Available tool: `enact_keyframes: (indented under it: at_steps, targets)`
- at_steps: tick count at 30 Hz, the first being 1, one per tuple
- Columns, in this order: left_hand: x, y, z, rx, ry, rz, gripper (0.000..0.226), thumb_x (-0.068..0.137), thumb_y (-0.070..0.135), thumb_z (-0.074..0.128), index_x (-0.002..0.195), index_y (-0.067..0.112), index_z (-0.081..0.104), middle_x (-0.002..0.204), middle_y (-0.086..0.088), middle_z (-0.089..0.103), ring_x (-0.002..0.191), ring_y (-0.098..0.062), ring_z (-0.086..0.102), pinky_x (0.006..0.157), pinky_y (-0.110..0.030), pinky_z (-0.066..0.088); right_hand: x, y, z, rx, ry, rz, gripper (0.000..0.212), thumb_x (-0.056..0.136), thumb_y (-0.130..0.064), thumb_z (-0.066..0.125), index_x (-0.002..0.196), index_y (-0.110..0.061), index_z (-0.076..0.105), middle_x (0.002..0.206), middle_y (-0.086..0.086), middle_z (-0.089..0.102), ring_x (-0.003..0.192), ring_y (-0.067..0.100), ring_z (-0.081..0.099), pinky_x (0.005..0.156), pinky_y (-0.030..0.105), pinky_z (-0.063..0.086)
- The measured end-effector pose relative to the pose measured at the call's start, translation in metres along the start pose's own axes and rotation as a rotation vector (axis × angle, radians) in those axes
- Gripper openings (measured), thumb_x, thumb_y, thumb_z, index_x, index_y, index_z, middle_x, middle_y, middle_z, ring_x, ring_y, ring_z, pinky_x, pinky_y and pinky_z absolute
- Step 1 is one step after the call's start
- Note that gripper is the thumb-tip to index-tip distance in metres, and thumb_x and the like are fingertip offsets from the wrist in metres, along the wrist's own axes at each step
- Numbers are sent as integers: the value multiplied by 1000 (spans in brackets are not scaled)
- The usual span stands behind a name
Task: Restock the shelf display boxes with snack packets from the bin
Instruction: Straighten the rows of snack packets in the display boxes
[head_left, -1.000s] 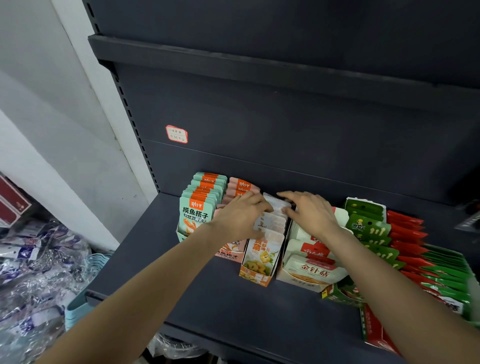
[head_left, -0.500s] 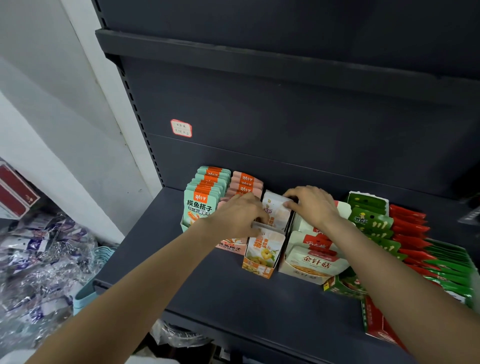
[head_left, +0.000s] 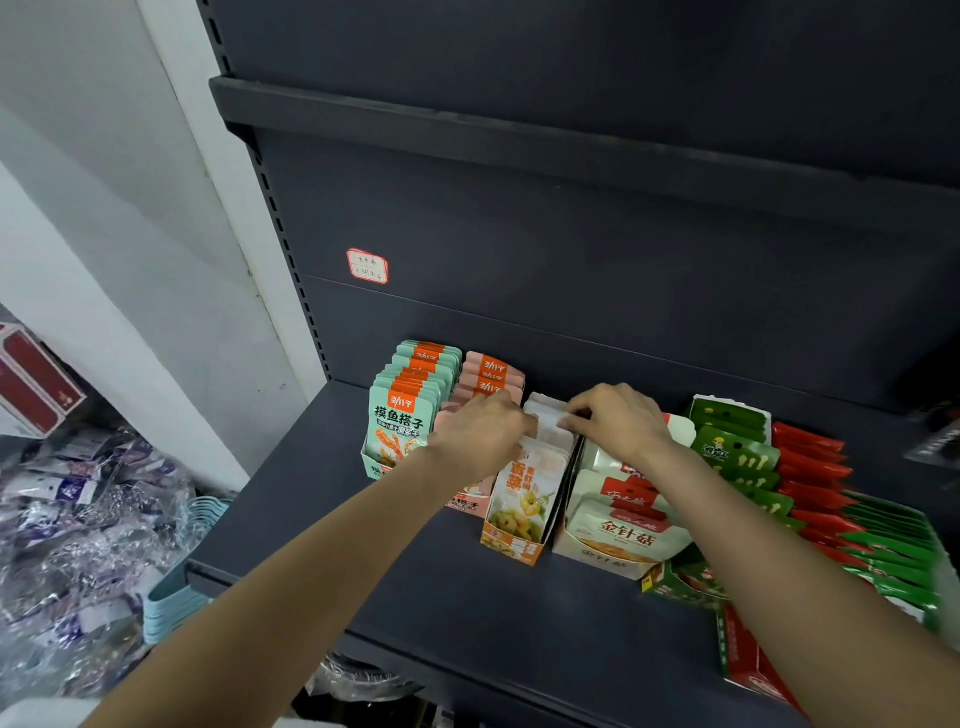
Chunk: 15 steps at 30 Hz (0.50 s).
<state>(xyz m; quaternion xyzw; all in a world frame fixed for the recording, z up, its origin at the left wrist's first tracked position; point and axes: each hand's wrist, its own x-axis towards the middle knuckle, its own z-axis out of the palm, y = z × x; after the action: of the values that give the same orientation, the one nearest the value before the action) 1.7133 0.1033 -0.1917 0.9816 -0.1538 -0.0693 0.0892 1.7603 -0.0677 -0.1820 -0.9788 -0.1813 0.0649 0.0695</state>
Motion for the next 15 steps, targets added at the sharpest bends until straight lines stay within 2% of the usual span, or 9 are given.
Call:
enact_keyframes:
  at_steps: [3, 7, 10, 15]
  targets:
    - [3, -1, 6, 20, -1, 18, 38, 89, 19, 59, 127, 21, 53, 126, -10, 50, 118, -29, 44, 97, -45, 43, -1, -1, 0, -2, 4, -4, 33, 94, -40, 52, 127, -35, 56, 114, -4, 67, 105, 19, 60, 81, 32, 44]
    - [2, -3, 7, 31, 20, 60, 40, 87, 26, 62, 125, 22, 51, 122, -8, 54, 116, -25, 44, 94, -39, 38, -3, -1, -3, 21, 26, -56, 39, 95, -38, 50, 133, -29, 51, 127, 0, 59, 118, 20, 49, 97, 38, 38]
    - [0, -6, 8, -43, 77, 61, 39, 87, 26, 63, 125, 22, 51, 125, -4, 55, 119, -22, 44, 98, -38, 37, -11, -2, -6, 108, 100, -71, 38, 96, -35, 50, 132, -26, 52, 127, 0, 57, 118, 19, 49, 97, 36, 40]
    - [-6, -5, 6, -60, 119, 32, 43, 90, 27, 60, 130, 23, 47, 133, 0, 51, 125, -19, 40, 104, -37, 32, -24, -4, -7, 92, 65, -51, 43, 94, -36, 52, 136, -24, 49, 135, -1, 50, 124, 18, 45, 102, 36, 38]
